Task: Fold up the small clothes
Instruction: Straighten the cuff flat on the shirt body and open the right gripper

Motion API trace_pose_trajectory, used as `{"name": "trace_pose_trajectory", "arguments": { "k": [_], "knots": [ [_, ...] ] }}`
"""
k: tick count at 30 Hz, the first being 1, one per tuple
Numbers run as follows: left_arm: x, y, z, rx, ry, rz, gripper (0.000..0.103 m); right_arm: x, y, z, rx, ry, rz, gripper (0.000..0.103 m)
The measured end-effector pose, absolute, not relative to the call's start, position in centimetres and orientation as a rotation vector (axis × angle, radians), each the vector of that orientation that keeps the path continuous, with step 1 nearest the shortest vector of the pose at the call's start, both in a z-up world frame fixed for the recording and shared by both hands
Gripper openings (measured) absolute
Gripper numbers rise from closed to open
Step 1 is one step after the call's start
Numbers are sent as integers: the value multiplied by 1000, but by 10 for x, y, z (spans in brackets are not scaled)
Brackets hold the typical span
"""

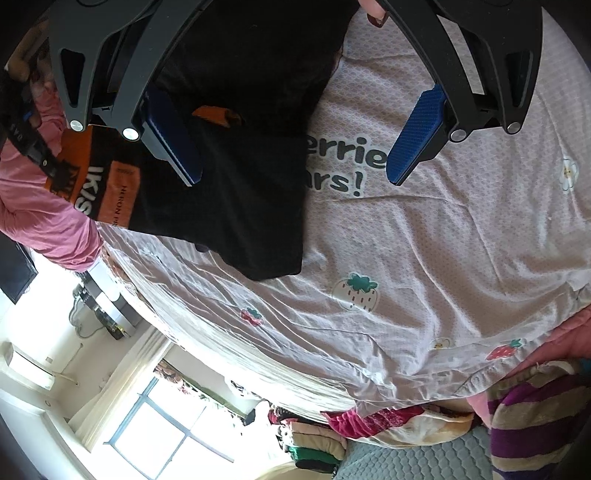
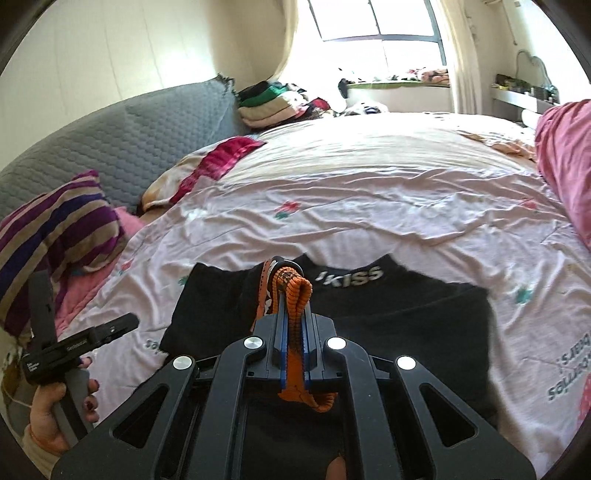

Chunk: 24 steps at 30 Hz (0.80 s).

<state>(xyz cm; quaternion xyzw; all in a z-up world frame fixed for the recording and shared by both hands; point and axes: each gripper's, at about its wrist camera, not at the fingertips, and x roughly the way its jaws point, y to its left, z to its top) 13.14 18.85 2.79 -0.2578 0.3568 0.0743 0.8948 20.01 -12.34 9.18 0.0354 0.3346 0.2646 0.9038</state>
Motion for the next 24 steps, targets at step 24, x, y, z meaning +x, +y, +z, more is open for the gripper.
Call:
{"name": "trace_pose_trajectory", "arguments": {
  "k": [24],
  "knots": [
    [205,128,31,-316,791,-52,56,217,-185,66,62,721,421,4]
  ]
}}
